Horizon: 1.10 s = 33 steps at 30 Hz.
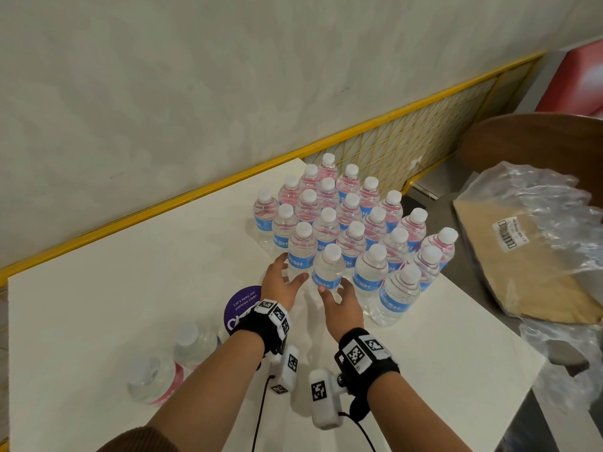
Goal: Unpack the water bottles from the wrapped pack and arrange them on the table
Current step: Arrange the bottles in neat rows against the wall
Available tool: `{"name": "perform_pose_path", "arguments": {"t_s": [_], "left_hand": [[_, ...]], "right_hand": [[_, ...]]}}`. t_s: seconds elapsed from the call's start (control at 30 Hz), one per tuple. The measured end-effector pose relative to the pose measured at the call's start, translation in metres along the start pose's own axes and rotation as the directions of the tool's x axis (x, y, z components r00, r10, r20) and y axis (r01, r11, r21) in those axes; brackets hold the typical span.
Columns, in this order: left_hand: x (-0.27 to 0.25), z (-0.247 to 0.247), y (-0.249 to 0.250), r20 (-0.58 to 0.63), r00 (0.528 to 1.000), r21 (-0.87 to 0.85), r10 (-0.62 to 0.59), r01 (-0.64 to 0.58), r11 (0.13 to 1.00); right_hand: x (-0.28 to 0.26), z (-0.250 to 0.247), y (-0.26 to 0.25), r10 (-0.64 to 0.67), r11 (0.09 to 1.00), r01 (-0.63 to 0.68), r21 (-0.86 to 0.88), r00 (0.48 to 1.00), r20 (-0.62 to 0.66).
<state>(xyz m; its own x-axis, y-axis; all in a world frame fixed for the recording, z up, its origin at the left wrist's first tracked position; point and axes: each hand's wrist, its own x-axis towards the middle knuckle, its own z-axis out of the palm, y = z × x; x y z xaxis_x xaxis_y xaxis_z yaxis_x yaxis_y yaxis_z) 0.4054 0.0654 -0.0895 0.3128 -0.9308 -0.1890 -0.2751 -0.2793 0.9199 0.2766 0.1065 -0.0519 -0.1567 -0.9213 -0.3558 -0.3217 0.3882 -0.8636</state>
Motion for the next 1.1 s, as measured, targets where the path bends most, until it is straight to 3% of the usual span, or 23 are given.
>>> {"name": "perform_pose_path", "arguments": {"t_s": [0.27,0.37,0.5,0.8,0.87,0.93,1.03,1.1], "left_hand": [[-0.022,-0.009,0.010,-0.012,0.998,0.110,-0.059,0.060,0.992],[-0.046,-0.024,0.025,0.021,0.999,0.118,0.030,-0.032,0.992],[-0.081,-0.054,0.049,0.029,0.990,0.085,0.137,-0.139,0.987],[-0.152,-0.144,0.064,-0.160,0.947,0.070,0.278,-0.270,0.960],[-0.165,-0.165,0.056,-0.209,0.924,0.136,0.322,-0.298,0.945],[-0.171,-0.184,0.044,-0.219,0.894,0.325,0.390,-0.310,0.893],[-0.170,-0.201,0.021,-0.212,0.935,0.381,0.284,-0.189,0.905],[-0.170,-0.203,0.009,-0.173,0.975,0.351,0.141,-0.072,0.934]], "right_hand": [[-0.013,-0.009,0.005,0.001,0.998,0.003,-0.065,0.998,0.068],[-0.026,-0.007,0.008,-0.033,0.989,0.053,-0.138,0.990,0.138],[-0.049,0.005,0.000,-0.090,0.990,0.110,-0.091,0.976,0.198],[-0.113,0.053,-0.027,-0.218,0.971,0.238,-0.016,0.914,0.343],[-0.127,0.070,-0.037,-0.247,0.958,0.285,-0.036,0.881,0.403],[-0.138,0.084,-0.047,-0.265,0.945,0.323,-0.054,0.850,0.455],[-0.151,0.100,-0.056,-0.280,0.934,0.354,-0.057,0.819,0.501],[-0.155,0.106,-0.057,-0.279,0.932,0.352,-0.083,0.846,0.455]]}}
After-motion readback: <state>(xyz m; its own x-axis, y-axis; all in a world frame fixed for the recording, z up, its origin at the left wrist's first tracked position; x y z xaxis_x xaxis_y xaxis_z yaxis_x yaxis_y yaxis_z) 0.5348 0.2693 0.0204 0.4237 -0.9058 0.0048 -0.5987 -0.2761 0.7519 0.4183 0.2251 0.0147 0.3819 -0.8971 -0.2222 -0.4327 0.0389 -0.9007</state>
